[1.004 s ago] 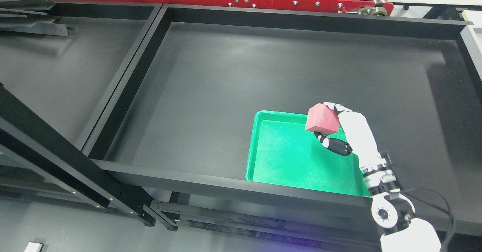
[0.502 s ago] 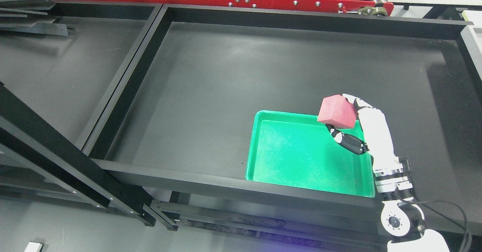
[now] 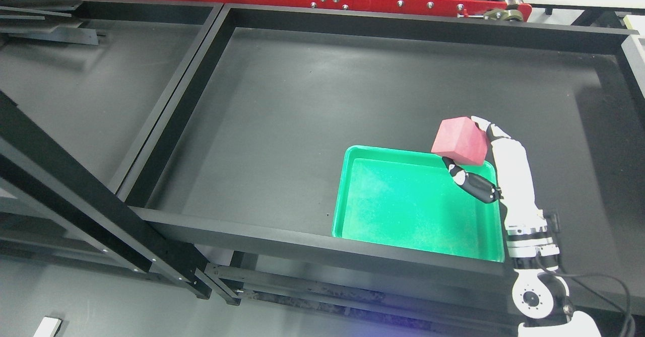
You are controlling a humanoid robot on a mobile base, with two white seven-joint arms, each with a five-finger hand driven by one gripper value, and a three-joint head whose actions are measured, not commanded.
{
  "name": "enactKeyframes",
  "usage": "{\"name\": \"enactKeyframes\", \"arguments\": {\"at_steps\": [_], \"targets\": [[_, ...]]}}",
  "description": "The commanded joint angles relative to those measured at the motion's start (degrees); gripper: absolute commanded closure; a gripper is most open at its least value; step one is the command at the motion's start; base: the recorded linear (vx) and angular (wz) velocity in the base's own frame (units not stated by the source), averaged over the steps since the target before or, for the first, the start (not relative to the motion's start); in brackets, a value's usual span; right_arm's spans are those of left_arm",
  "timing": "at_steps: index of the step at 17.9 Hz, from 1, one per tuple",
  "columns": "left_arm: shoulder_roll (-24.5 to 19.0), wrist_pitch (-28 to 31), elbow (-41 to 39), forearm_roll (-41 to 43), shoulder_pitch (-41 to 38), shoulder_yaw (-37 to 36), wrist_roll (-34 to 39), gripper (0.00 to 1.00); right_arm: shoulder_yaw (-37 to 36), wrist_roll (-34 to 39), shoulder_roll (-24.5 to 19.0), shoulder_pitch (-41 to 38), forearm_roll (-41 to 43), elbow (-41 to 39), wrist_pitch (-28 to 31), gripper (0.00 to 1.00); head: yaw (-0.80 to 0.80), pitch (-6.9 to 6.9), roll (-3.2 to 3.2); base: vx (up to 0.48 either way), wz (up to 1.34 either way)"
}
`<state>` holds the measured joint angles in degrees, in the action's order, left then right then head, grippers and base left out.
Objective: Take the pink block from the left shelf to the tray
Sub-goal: 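Lift the pink block up out of the green tray with the right hand, then turn and drive toward the white table holding the block in the right hand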
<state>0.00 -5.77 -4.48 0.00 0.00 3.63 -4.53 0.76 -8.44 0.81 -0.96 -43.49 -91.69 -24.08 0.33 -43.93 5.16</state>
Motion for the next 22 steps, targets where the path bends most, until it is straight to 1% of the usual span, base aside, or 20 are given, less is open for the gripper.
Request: {"name": "enactKeyframes", "arguments": {"at_steps": [1,12,22], "targets": [[-1.00,-0.03,0.00,0.09,-0.27,-0.02,-0.04,0.00,-1.99,0.27,0.68,-1.50,0.87,-1.91,0.00,0.94,0.00,0.00,0.00,-0.023,0.05],[-1.00,-0.03,0.00,0.09,-0.35,-0.02,-0.04,0.00,-2.08,0.27,0.68,-1.85,0.78,-1.91,0.00,0.94,0.00,0.00,0.00,-0.027,0.02],[-1.00,-0.03,0.00,0.09,-0.35,-0.02,-0.04,0.00,-2.08,0.27,0.68,-1.85,0.87,-1.91,0.00,0.94,0.00,0.00,0.00,-0.031,0.14]]}}
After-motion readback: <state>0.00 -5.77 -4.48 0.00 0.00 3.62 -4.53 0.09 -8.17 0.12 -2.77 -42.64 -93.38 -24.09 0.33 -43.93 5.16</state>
